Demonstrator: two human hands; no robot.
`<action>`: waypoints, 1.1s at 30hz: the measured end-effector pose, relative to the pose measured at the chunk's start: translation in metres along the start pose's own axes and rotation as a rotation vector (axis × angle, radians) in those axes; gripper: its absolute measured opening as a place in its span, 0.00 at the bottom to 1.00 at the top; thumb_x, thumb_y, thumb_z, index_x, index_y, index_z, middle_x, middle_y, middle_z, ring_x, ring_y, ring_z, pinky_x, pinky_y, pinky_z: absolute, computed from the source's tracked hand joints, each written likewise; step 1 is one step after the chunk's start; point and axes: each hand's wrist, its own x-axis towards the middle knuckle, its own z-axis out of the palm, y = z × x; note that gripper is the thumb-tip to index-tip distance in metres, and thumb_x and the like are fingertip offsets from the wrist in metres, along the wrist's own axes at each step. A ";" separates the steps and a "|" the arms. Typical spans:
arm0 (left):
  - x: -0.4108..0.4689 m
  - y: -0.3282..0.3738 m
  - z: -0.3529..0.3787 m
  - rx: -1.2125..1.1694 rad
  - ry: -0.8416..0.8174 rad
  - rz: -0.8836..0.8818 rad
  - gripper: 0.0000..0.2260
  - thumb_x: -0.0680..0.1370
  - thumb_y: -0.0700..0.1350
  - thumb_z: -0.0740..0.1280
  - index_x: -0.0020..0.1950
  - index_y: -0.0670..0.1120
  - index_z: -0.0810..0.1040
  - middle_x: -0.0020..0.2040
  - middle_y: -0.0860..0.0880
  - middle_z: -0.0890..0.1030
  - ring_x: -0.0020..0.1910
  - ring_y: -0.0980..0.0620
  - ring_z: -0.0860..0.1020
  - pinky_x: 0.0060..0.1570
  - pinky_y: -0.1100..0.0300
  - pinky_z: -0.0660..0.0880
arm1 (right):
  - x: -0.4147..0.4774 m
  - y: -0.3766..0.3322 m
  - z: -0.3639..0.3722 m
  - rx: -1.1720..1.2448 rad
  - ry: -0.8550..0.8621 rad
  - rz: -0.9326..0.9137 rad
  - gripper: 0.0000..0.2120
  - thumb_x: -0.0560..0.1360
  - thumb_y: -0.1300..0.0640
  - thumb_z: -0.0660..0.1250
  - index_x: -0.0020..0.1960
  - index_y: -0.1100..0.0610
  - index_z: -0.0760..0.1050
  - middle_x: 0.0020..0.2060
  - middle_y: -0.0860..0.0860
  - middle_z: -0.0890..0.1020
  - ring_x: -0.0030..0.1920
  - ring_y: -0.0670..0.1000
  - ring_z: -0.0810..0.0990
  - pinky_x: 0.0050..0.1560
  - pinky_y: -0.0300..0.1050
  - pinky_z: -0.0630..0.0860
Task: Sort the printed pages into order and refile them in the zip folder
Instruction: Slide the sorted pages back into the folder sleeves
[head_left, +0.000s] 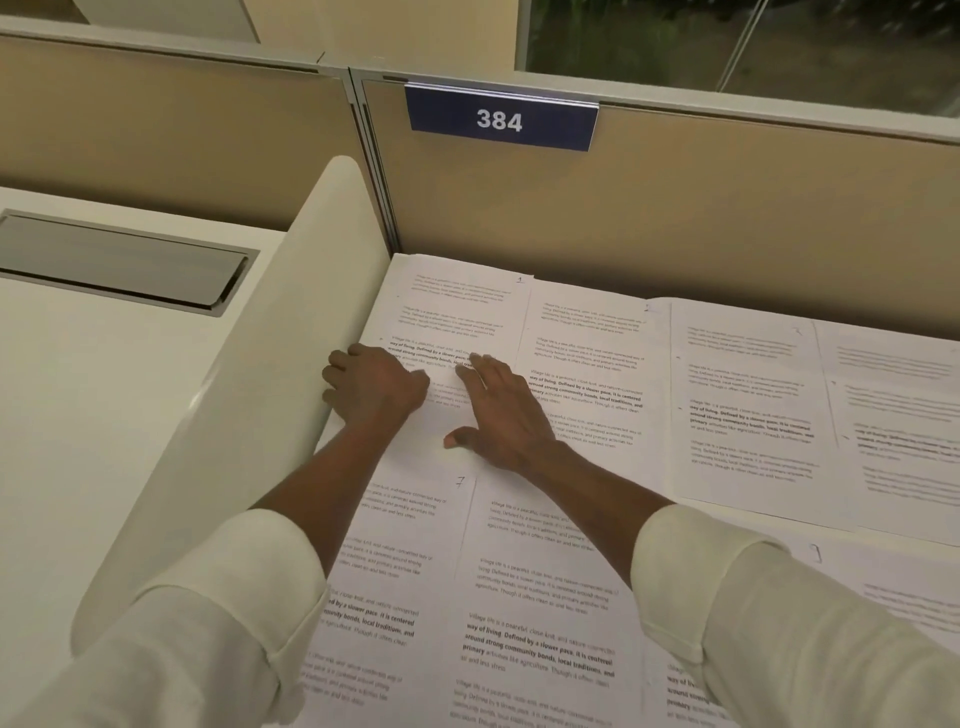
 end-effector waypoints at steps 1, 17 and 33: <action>0.003 0.001 0.000 -0.002 -0.006 -0.015 0.39 0.74 0.61 0.74 0.73 0.36 0.66 0.71 0.37 0.70 0.70 0.37 0.70 0.67 0.44 0.70 | 0.000 0.001 0.001 0.015 0.015 -0.001 0.49 0.75 0.36 0.73 0.84 0.56 0.53 0.85 0.55 0.53 0.84 0.56 0.49 0.82 0.55 0.53; 0.003 -0.001 -0.036 -0.461 -0.055 -0.116 0.16 0.72 0.47 0.81 0.55 0.42 0.83 0.59 0.41 0.84 0.55 0.37 0.84 0.52 0.48 0.82 | -0.004 0.004 -0.009 0.316 0.097 0.055 0.39 0.76 0.42 0.74 0.81 0.52 0.63 0.79 0.50 0.66 0.79 0.52 0.63 0.77 0.55 0.65; -0.136 -0.031 -0.123 -0.916 0.086 0.117 0.11 0.74 0.43 0.81 0.51 0.46 0.82 0.44 0.51 0.86 0.40 0.51 0.84 0.37 0.59 0.76 | -0.081 -0.010 -0.072 1.085 0.407 0.535 0.46 0.67 0.21 0.69 0.77 0.46 0.68 0.62 0.47 0.82 0.60 0.51 0.82 0.66 0.56 0.78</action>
